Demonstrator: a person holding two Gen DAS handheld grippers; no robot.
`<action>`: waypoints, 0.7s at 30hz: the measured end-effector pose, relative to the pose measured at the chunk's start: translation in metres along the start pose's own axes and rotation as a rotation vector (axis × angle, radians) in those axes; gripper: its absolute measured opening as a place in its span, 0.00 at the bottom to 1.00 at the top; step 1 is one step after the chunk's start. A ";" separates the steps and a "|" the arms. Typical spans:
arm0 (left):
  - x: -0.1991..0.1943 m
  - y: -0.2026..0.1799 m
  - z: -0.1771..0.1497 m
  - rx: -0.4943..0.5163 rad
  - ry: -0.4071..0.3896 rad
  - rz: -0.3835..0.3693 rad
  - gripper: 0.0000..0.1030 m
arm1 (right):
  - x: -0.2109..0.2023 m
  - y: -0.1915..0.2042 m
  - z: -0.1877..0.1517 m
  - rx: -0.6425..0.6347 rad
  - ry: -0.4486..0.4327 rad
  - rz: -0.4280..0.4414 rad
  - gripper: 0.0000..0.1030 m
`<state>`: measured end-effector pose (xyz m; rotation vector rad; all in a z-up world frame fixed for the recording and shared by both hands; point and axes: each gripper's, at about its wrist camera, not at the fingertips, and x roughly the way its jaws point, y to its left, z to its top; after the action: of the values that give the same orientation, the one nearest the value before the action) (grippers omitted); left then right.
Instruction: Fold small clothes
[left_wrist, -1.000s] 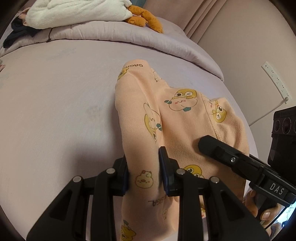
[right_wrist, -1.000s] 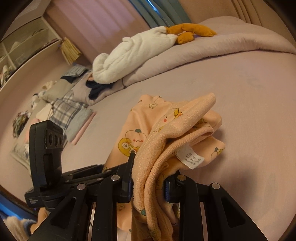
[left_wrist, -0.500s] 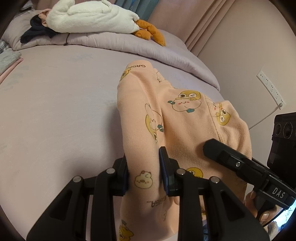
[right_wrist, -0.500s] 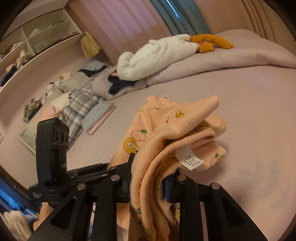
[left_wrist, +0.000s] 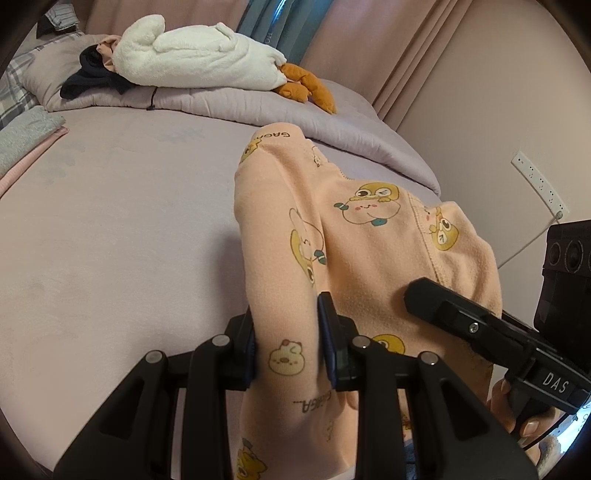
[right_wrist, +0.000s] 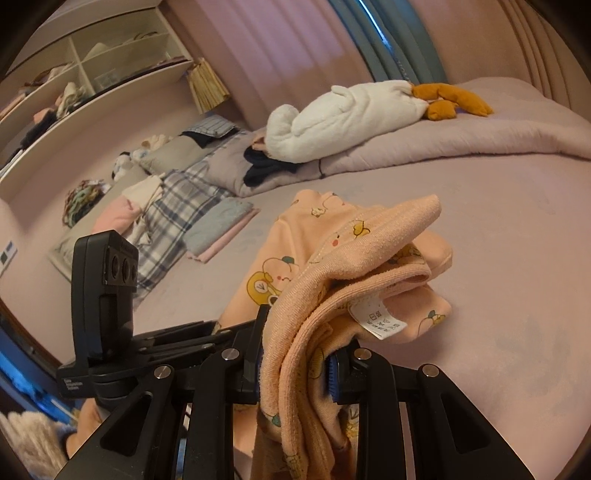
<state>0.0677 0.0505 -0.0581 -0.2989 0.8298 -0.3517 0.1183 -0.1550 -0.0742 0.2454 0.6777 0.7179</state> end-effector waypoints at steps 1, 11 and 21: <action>-0.002 0.001 0.000 0.001 -0.004 0.001 0.26 | 0.000 0.001 0.000 -0.002 0.000 0.002 0.27; -0.019 0.006 -0.003 0.014 -0.051 0.026 0.26 | -0.001 0.017 -0.001 -0.064 0.001 0.007 0.27; -0.038 0.018 -0.005 -0.002 -0.091 0.056 0.26 | 0.008 0.029 0.001 -0.102 0.020 0.031 0.27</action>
<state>0.0436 0.0815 -0.0431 -0.2910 0.7474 -0.2832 0.1084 -0.1277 -0.0646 0.1558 0.6557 0.7832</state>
